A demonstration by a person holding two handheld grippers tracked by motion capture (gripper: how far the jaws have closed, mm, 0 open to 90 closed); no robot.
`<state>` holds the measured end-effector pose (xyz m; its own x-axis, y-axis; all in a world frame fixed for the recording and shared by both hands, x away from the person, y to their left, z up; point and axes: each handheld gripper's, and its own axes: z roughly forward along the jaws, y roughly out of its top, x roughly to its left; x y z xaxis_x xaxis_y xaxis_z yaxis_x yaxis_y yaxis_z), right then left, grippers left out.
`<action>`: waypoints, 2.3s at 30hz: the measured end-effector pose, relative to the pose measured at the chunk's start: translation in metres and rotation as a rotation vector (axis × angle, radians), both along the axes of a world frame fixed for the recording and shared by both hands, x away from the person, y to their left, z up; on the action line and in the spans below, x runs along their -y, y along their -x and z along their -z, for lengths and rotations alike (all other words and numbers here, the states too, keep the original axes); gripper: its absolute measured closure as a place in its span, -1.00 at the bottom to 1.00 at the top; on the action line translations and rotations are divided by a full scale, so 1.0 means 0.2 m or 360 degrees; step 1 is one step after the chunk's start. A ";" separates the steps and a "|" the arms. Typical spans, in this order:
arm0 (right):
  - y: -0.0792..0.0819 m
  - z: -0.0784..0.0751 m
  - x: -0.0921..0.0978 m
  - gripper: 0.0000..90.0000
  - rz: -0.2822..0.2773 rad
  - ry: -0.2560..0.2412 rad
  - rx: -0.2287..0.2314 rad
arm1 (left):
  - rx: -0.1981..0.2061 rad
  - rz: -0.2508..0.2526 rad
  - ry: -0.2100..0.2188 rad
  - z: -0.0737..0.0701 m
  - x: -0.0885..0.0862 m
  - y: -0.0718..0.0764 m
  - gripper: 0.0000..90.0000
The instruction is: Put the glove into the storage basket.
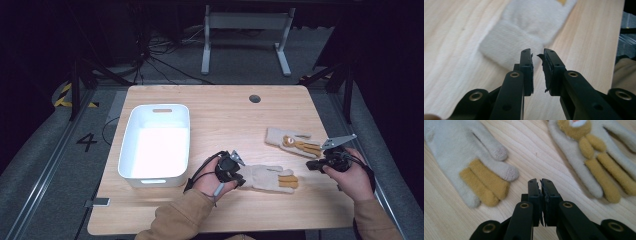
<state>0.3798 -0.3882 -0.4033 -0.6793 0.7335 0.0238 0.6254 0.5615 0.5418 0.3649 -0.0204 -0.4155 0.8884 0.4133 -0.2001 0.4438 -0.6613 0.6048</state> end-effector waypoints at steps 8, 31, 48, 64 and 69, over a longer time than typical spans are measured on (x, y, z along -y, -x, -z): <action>-0.01 -0.01 0.00 0.89 0.0019 -0.0018 0.0037 | -0.0024 -0.0085 -0.0020 -0.01 -0.07 -0.03 0.66; -0.37 0.12 -0.05 0.00 0.0028 0.0018 0.0267 | -0.0082 -0.0225 -0.0046 0.03 -0.27 0.03 0.57; -0.44 0.22 -0.03 0.00 -0.0008 -0.0031 0.0245 | -0.0112 -0.0222 -0.0052 0.05 -0.27 0.04 0.55; -0.40 0.19 -0.04 0.70 0.0009 -0.0066 0.0153 | -0.0113 -0.0220 -0.0051 0.05 -0.27 0.03 0.55; -0.37 0.13 -0.05 0.75 0.0000 -0.0082 0.0234 | -0.0114 -0.0227 -0.0038 0.04 -0.28 0.03 0.55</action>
